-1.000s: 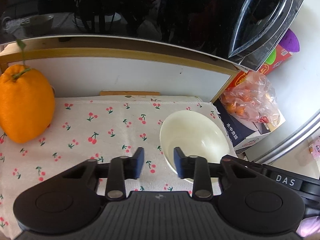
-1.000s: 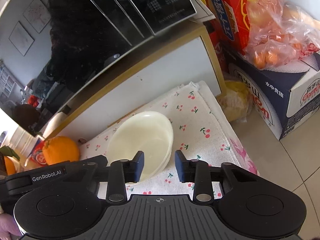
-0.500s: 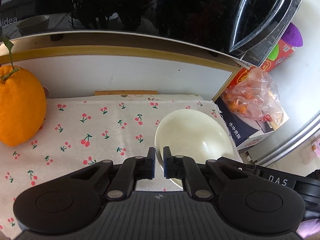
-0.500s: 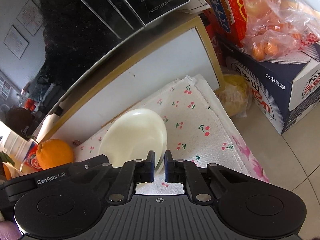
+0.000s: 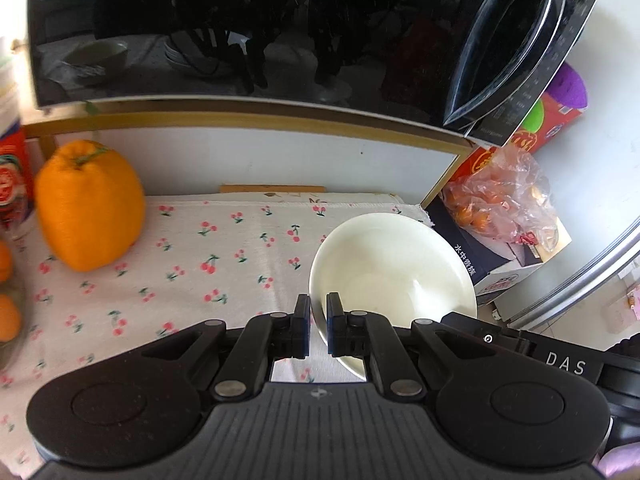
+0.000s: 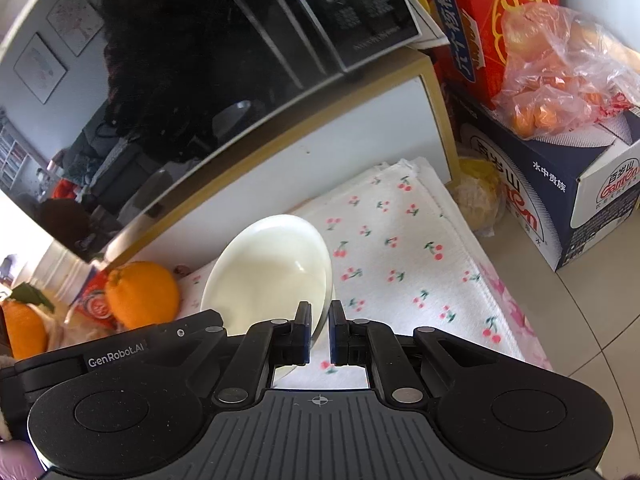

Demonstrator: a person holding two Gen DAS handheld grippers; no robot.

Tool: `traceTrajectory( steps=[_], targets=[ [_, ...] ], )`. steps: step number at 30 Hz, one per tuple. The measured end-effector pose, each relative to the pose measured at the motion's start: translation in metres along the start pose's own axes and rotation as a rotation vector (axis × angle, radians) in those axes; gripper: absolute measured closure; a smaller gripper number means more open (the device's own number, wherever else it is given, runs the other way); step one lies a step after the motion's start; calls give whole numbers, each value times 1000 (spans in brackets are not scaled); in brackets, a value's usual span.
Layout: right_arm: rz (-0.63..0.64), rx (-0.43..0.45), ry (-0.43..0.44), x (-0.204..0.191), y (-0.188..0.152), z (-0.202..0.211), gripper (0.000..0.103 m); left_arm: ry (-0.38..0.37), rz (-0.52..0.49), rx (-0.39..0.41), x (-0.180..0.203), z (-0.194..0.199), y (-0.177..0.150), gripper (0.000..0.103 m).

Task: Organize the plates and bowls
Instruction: 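Lift the bowl with both tools and carry it back toward the plate stack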

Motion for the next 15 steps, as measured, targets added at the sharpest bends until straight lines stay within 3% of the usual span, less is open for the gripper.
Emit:
traceTrajectory(
  steps=[15],
  targets=[
    [6, 3, 67, -83, -26, 50, 95, 35, 24, 38, -38, 88, -12, 96]
  ],
)
Point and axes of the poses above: each gripper's, at about its wrist camera, not at the fingertips, and z roughly against the way its jaws point, x to its right, y to its top, the point moved 9 cm from there along -z, roughly the way its jaws point, and after that the axes turned 10 degrees about z, right-handed, at the moved point
